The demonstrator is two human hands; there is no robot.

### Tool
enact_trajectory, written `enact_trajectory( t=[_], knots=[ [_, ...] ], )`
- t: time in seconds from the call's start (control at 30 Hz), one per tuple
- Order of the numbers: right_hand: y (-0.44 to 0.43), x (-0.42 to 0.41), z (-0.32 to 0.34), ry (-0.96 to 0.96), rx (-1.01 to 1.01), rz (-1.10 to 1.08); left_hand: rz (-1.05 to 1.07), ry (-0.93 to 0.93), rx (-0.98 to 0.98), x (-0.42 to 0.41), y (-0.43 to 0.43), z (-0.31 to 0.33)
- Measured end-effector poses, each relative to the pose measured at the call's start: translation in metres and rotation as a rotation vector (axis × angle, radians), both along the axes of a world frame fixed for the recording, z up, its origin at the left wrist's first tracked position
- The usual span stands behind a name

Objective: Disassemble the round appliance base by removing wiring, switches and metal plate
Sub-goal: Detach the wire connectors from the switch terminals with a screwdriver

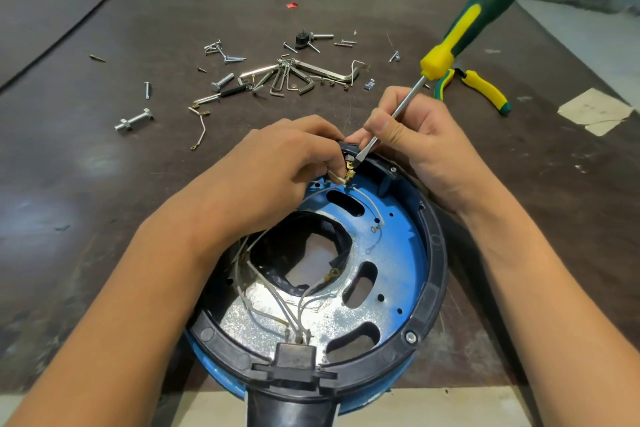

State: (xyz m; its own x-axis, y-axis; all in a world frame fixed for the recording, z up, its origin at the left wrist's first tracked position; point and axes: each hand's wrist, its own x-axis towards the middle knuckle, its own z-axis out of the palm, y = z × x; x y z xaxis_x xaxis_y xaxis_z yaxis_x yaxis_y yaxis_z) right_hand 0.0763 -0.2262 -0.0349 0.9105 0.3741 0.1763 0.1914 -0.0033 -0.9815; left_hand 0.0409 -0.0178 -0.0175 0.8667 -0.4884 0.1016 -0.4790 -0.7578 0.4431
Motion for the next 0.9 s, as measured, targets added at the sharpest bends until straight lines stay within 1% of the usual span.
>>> enact_trajectory(
  t=[0.1, 0.23, 0.3, 0.47, 0.53, 0.7, 0.9],
  knots=[
    [-0.002, -0.003, 0.001, 0.007, 0.010, -0.004, 0.007, -0.002, -0.014, -0.002, 0.000, 0.001],
    [-0.004, -0.007, 0.000, 0.042, 0.102, -0.010, 0.012, 0.005, -0.037, -0.003, 0.000, 0.001],
    [-0.003, -0.009, -0.001, 0.040, 0.116, -0.002, 0.032, 0.014, -0.072, -0.004, 0.001, 0.002],
    [0.002, -0.011, 0.003, -0.060, 0.008, 0.005, 0.175, -0.050, -0.180, -0.007, 0.005, 0.007],
    [0.004, -0.013, 0.004, -0.111, -0.022, -0.016, 0.215, -0.041, -0.155, -0.007, 0.005, 0.008],
    [0.004, -0.013, 0.001, -0.167, -0.144, -0.071, 0.231, -0.013, -0.131, -0.007, 0.004, 0.009],
    [0.006, -0.013, 0.001, -0.254, -0.141, -0.114, 0.217, -0.007, -0.139, -0.007, 0.003, 0.009]
  ],
)
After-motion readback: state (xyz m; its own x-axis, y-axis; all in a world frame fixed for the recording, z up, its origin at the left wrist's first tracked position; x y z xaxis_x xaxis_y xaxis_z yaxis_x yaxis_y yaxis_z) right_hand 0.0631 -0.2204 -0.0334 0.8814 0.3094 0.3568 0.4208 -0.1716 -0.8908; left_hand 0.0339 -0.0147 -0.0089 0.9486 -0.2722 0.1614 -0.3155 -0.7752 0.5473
